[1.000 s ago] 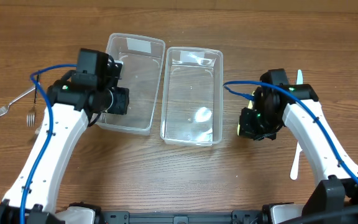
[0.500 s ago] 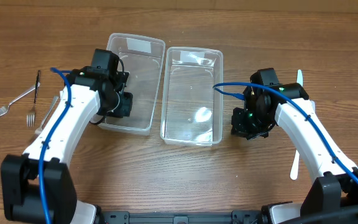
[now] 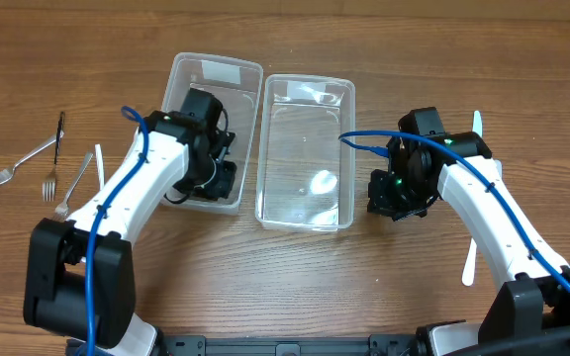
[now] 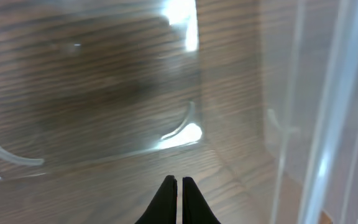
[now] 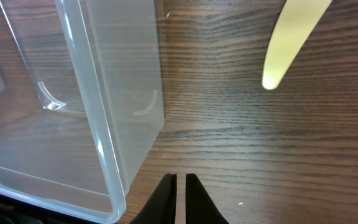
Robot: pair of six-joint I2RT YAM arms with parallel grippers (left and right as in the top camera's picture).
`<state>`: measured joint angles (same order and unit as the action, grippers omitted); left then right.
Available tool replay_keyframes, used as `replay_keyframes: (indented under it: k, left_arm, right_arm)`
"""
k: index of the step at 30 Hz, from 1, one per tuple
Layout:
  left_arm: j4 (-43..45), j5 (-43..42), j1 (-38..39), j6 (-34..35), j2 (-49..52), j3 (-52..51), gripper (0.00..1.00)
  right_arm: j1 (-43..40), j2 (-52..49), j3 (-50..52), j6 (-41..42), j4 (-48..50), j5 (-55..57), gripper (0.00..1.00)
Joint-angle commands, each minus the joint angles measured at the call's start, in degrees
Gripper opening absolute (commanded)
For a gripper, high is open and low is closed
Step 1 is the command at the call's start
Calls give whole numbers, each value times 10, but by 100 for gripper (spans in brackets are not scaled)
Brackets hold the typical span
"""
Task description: Pack container
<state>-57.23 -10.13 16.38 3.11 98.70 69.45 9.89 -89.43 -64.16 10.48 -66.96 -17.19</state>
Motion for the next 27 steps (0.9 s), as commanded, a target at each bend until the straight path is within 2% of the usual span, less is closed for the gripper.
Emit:
replay_keyframes:
  k: [1,11,27]
  left_arm:
    - [-6,-16,12,12,3,12,6]
    - [-30,-20,28,12,3,12,7]
    - [-50,-62,51,12,3,12,7]
  right_arm:
    - [8,-4,1,-6,5,-6,9]
    - [59,-61,1,-13,28,-26,9]
    - [62,-79,0,-20,100,-26,9]
